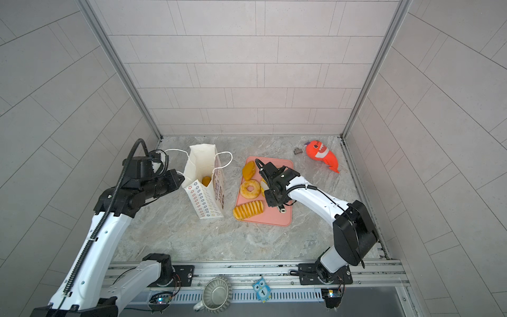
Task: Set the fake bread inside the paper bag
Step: 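Lift the yellow long bread off the tray with the tong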
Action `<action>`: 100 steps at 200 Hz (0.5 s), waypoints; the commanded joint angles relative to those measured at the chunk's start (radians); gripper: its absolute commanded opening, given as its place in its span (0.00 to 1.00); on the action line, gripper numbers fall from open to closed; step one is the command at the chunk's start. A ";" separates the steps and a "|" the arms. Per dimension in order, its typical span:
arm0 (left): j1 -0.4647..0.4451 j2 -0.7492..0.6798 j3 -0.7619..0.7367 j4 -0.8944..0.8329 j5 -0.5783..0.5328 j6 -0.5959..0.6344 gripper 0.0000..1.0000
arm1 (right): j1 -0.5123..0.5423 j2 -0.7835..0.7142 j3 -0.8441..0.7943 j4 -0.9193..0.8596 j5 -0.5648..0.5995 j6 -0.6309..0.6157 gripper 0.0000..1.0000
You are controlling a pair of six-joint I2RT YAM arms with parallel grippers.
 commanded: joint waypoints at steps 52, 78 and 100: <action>0.007 0.001 0.008 -0.007 0.005 0.013 0.04 | -0.003 -0.102 0.033 -0.061 0.057 0.011 0.29; 0.008 0.001 0.012 -0.008 0.005 0.014 0.04 | -0.007 -0.126 0.052 -0.077 0.069 0.004 0.28; 0.008 0.002 0.014 -0.012 0.002 0.015 0.04 | -0.012 -0.158 0.063 -0.076 0.081 -0.012 0.28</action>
